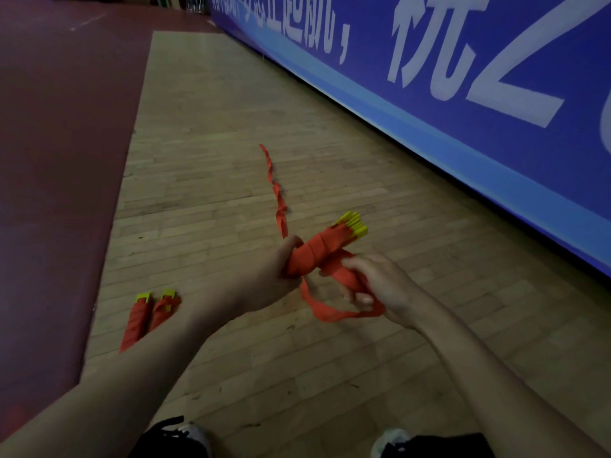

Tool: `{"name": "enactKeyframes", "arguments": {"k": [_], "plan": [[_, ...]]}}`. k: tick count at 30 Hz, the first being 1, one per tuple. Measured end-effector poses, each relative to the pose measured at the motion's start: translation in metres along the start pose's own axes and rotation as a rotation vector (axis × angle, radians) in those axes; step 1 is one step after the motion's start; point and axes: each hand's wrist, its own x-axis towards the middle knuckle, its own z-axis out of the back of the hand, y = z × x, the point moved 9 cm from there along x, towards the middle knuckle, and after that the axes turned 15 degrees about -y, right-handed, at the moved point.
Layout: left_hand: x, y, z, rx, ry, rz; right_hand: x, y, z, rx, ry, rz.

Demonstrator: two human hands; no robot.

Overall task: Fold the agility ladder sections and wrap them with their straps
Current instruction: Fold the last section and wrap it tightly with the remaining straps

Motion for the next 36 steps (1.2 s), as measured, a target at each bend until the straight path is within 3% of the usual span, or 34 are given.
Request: {"name": "enactKeyframes", "arguments": {"k": [3, 7, 12, 15, 17, 19, 23, 27, 32, 34, 36], "plan": [[-0.003, -0.015, 0.001, 0.275, -0.153, -0.121, 0.0, 0.006, 0.009, 0.058, -0.103, -0.01], [-0.005, -0.024, -0.015, 0.469, -0.171, -0.162, 0.002, 0.004, 0.021, -0.05, -0.194, -0.025], [-0.01, -0.032, -0.026, 0.609, -0.164, -0.226, 0.004, -0.01, 0.039, -0.146, -0.407, -0.129], [-0.01, -0.035, -0.029, 0.616, -0.165, -0.237, 0.006, -0.016, 0.043, -0.105, -0.446, -0.136], [-0.008, -0.035, -0.022, 0.519, -0.153, -0.179, 0.004, -0.015, 0.037, 0.033, -0.419, -0.141], [-0.004, -0.023, -0.021, 0.26, -0.046, -0.058, 0.0, -0.011, 0.031, 0.175, -0.368, -0.135], [-0.008, -0.007, -0.036, -0.732, 0.359, 0.314, 0.0, 0.003, 0.03, 0.288, -0.266, -0.022], [-0.033, -0.016, -0.048, -1.029, 0.751, 0.46, -0.002, 0.015, 0.025, 0.395, -0.154, 0.039], [-0.039, -0.013, -0.051, -0.984, 0.793, 0.54, 0.003, 0.013, 0.019, 0.38, -0.028, 0.019], [-0.04, -0.032, -0.037, -0.952, 0.713, 0.531, 0.005, 0.014, 0.021, 0.316, 0.05, 0.032], [-0.024, -0.063, -0.02, -1.034, 0.491, 0.448, 0.005, 0.016, 0.026, 0.234, 0.093, 0.088]]}}
